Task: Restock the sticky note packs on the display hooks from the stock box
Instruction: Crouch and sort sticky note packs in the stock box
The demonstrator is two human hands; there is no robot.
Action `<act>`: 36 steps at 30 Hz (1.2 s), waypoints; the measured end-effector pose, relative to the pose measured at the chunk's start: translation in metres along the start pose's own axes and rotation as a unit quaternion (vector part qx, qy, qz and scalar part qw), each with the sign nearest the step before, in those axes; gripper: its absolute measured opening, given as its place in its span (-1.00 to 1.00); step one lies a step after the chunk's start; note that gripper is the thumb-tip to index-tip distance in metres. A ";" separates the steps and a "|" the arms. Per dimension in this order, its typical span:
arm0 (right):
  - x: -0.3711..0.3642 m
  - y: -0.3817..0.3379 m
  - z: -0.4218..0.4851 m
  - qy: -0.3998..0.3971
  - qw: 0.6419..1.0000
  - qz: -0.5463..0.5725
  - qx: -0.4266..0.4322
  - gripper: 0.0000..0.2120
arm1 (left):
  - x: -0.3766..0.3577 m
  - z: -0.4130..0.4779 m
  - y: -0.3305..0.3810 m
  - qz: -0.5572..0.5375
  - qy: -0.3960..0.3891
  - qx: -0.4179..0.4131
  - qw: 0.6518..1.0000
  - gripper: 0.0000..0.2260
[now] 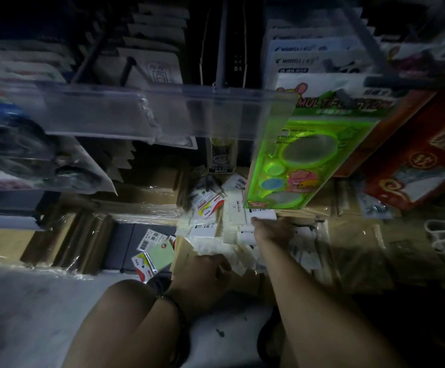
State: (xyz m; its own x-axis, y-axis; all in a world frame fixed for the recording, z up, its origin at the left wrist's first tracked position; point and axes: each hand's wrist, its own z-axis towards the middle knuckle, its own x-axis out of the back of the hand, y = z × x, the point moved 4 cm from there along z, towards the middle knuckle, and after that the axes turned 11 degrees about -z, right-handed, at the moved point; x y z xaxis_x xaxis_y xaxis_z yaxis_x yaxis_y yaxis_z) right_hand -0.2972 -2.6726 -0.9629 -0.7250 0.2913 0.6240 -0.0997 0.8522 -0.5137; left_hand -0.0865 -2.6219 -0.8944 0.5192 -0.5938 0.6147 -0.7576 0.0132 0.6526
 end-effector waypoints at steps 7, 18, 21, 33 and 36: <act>-0.003 -0.004 -0.002 0.016 0.999 -0.016 0.033 -0.68 | 0.001 -0.004 0.006 -0.012 -0.007 0.006 1.000 -0.75; -0.032 -0.009 -0.035 0.067 0.965 -0.247 0.056 -0.09 | 0.005 -0.004 0.005 -0.053 -0.009 0.022 0.998 -0.63; -0.033 -0.007 -0.039 0.066 0.967 -0.243 0.038 -0.20 | 0.008 -0.004 0.002 -0.044 -0.016 0.021 0.999 -0.72; -0.042 -0.029 -0.038 0.098 0.978 -0.177 0.060 0.13 | 0.017 -0.010 -0.010 -0.047 -0.011 0.009 0.999 -0.77; -0.046 -0.038 -0.042 0.119 0.955 -0.252 0.102 0.10 | 0.020 -0.013 -0.013 -0.049 -0.015 0.009 0.999 -0.75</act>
State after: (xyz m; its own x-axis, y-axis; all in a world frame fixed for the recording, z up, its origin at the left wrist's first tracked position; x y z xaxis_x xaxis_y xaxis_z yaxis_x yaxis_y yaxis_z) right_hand -0.2315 -2.6997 -0.9471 -0.3762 -0.0227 0.9262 -0.5431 0.8153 -0.2006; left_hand -0.0615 -2.6237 -0.8849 0.5792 -0.6154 0.5345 -0.7108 -0.0603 0.7008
